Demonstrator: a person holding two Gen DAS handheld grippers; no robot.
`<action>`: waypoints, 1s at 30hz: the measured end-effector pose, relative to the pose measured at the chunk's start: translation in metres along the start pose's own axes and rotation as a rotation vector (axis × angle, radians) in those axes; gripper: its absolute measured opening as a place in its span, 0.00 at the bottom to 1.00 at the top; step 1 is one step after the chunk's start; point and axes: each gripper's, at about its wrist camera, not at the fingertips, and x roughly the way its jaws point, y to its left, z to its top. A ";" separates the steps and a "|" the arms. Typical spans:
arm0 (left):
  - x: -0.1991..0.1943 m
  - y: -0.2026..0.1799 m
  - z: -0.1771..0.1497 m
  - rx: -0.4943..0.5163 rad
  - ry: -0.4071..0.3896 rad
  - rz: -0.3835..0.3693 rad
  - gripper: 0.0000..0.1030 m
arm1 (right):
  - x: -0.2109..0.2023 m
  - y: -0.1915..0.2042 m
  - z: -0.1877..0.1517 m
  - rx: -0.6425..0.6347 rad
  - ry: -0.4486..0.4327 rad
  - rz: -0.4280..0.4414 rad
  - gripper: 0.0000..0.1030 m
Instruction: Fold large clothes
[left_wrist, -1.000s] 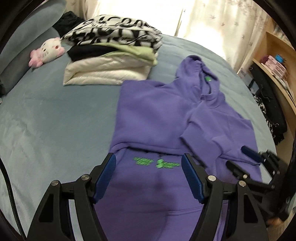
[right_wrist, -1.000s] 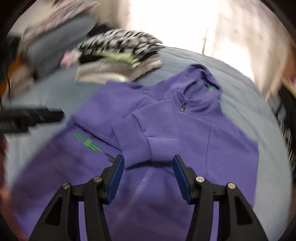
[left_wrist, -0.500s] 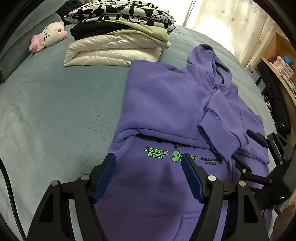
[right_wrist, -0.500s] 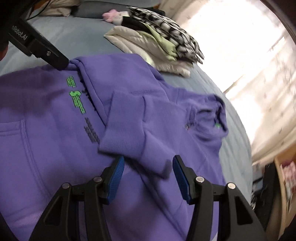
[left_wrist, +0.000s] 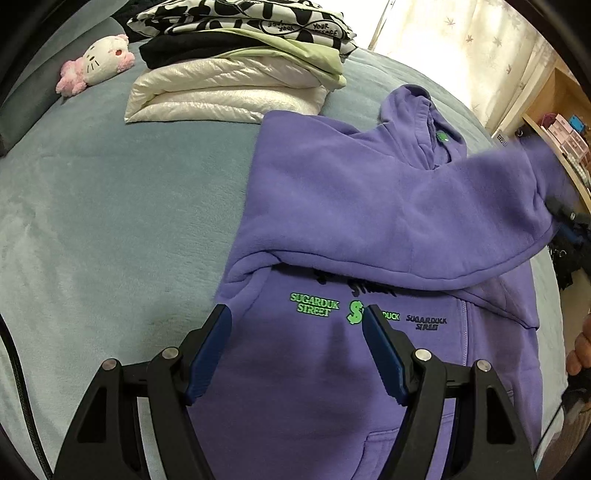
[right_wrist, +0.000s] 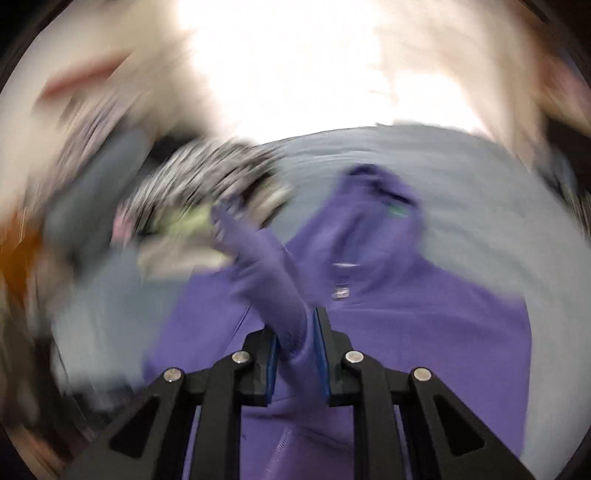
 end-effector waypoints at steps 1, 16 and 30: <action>0.001 -0.001 0.000 0.004 0.004 -0.001 0.69 | 0.004 -0.023 -0.003 0.109 0.031 -0.043 0.18; 0.027 0.014 0.013 -0.059 0.023 -0.126 0.69 | 0.040 -0.109 -0.039 0.359 0.198 0.008 0.52; 0.006 0.016 0.022 0.147 -0.033 -0.014 0.68 | 0.082 -0.102 -0.017 0.289 0.219 0.046 0.54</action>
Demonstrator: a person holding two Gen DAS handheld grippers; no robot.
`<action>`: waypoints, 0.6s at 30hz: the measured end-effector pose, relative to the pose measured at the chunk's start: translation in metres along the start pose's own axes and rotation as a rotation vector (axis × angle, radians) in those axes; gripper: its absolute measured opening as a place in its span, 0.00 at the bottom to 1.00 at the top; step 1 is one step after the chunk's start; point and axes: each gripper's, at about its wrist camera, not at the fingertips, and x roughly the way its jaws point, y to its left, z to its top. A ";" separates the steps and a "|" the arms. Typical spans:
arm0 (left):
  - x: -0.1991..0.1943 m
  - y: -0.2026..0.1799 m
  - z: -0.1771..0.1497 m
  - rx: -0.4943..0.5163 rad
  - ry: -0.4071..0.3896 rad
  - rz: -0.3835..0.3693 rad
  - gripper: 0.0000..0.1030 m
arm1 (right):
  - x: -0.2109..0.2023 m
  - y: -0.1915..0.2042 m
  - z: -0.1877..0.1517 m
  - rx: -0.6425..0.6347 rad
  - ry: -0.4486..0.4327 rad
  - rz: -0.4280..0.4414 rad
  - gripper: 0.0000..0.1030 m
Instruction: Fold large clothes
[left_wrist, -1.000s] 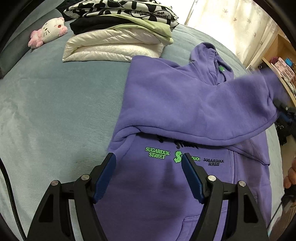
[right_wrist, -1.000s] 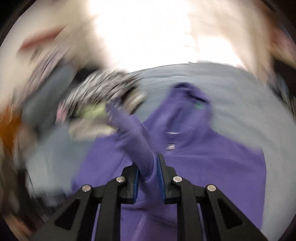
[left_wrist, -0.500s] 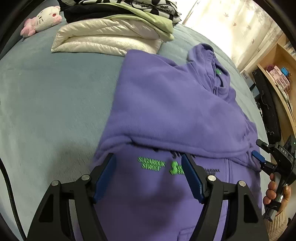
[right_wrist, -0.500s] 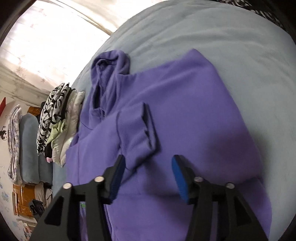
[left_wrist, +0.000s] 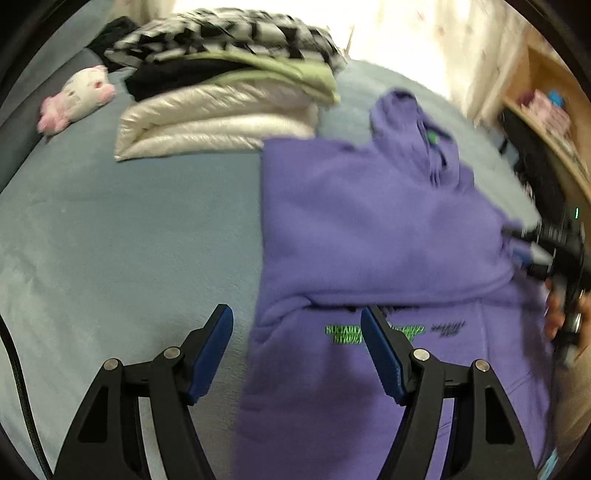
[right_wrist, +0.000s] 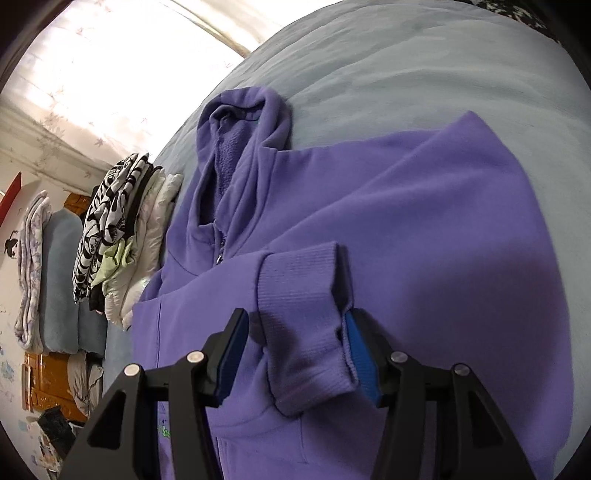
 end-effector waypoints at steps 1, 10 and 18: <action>0.007 -0.005 -0.001 0.029 0.012 0.007 0.68 | 0.002 0.001 0.001 -0.005 -0.003 -0.001 0.54; 0.049 -0.018 0.018 0.068 -0.009 0.165 0.24 | 0.008 0.022 -0.003 -0.124 -0.039 -0.117 0.38; 0.031 0.021 0.017 -0.098 -0.083 0.096 0.17 | -0.018 0.055 -0.019 -0.209 -0.106 -0.119 0.21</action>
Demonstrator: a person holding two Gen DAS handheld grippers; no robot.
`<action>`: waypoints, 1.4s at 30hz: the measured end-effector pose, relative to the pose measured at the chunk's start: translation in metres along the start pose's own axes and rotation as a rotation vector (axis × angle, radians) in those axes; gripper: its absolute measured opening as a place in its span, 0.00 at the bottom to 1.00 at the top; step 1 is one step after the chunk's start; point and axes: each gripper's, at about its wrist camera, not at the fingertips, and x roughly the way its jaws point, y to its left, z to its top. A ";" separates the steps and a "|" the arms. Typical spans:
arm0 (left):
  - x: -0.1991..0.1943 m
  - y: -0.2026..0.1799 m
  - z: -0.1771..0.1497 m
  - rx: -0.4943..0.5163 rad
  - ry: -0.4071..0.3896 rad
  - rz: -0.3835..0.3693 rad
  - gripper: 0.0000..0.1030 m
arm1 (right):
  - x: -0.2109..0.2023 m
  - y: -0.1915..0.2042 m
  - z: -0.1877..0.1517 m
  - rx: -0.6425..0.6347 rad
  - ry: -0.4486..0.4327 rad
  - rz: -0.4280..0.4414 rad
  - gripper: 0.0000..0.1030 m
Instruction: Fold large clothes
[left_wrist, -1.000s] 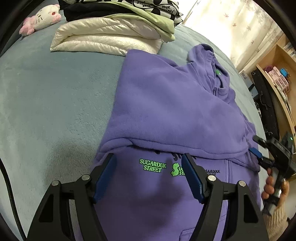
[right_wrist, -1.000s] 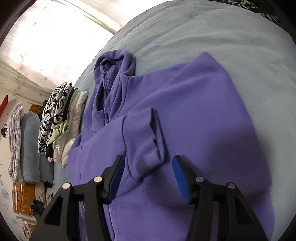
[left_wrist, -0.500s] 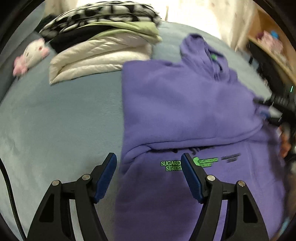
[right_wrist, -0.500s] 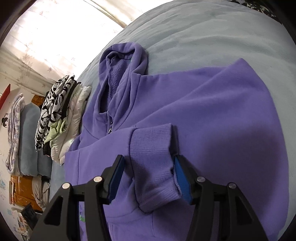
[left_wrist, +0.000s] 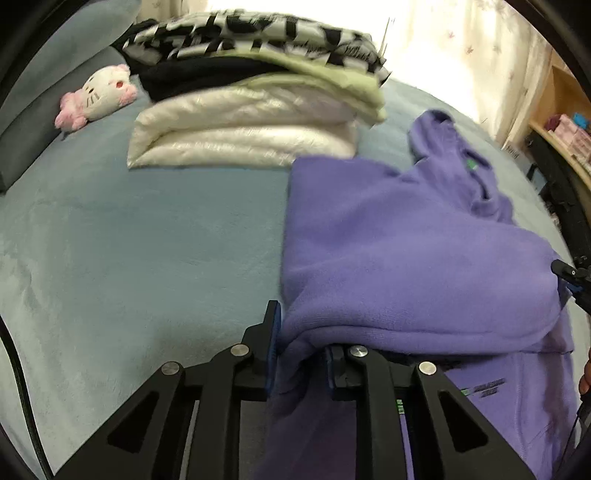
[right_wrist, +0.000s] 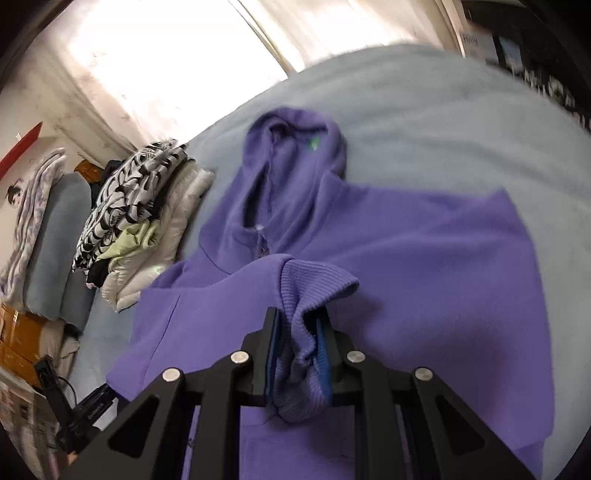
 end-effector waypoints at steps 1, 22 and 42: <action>0.003 0.001 -0.002 -0.001 0.017 0.004 0.18 | 0.013 -0.003 -0.004 0.009 0.058 -0.040 0.23; -0.004 -0.041 0.023 0.136 0.036 -0.059 0.57 | 0.011 0.118 -0.065 -0.364 0.066 0.057 0.45; -0.023 -0.061 0.030 0.162 0.005 -0.071 0.66 | -0.020 0.025 -0.048 -0.147 0.028 -0.034 0.41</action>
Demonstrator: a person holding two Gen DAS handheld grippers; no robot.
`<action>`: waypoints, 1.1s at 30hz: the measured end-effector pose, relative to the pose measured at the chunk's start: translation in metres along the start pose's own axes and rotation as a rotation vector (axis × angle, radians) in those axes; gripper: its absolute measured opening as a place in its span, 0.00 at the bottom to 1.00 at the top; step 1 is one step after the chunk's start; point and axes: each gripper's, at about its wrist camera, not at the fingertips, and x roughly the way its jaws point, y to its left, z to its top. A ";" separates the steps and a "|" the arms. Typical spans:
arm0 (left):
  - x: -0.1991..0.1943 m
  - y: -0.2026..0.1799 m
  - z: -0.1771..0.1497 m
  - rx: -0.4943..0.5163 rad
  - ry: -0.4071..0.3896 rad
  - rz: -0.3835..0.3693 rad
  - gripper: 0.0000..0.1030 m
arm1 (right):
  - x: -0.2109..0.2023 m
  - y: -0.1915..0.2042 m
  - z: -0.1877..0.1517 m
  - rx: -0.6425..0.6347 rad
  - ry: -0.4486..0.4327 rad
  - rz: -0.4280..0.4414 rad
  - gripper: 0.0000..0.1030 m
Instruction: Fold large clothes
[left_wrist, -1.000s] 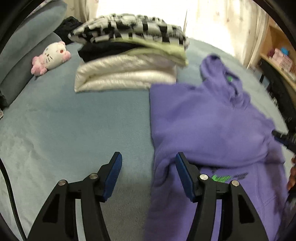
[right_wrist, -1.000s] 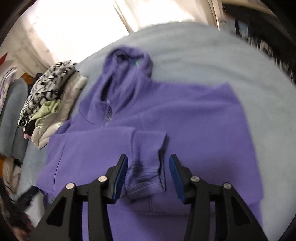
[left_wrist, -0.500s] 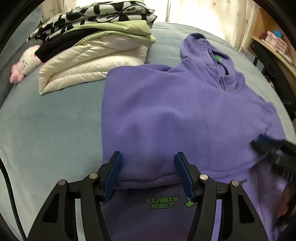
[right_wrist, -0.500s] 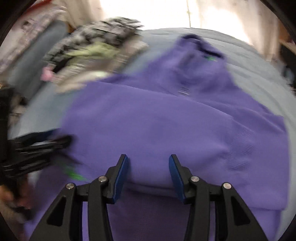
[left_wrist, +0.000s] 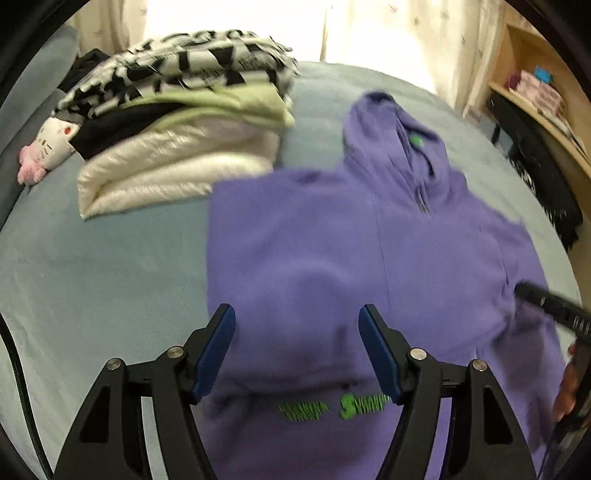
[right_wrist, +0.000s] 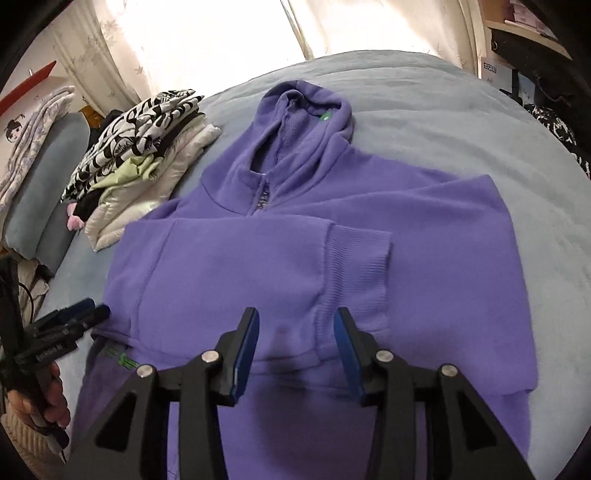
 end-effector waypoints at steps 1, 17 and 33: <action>0.003 0.002 0.006 -0.009 -0.003 0.005 0.66 | 0.003 0.008 0.002 -0.011 -0.002 0.001 0.41; 0.108 0.005 0.048 -0.041 -0.009 0.040 0.67 | 0.079 0.043 0.040 -0.104 -0.043 -0.139 0.38; 0.045 -0.014 0.038 -0.056 -0.024 0.052 0.67 | 0.003 -0.006 0.021 0.045 -0.044 -0.056 0.31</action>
